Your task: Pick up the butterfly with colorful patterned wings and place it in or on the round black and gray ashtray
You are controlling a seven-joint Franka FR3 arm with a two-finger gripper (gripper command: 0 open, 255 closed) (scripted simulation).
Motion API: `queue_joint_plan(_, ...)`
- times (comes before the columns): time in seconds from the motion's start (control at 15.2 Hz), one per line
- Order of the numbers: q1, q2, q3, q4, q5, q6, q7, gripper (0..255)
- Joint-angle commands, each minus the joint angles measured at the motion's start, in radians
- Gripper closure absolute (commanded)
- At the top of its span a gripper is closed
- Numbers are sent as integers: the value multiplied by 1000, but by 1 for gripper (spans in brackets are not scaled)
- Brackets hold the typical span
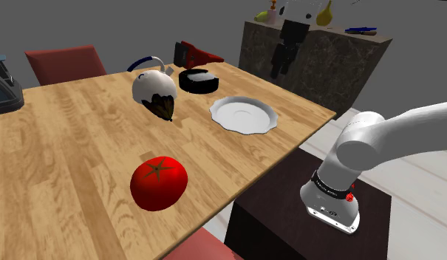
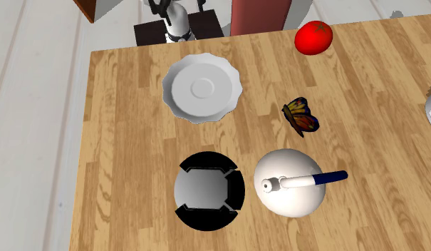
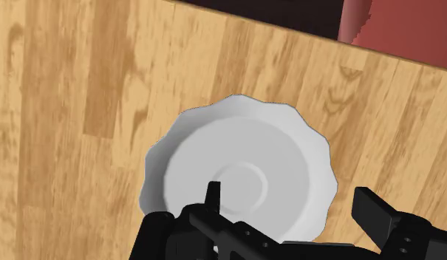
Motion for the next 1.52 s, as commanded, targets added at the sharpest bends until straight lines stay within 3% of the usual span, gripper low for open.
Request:
queue_joint_plan(0.0,0,0,0,0,0,0,0,0)
queue_joint_plan(0.73,69,96,171,-203,129,523,114,0)
queue_joint_plan(1.12,88,255,279,-222,165,825,180,0)
queue_joint_plan(1.45,64,428,385,-184,134,1065,266,0)
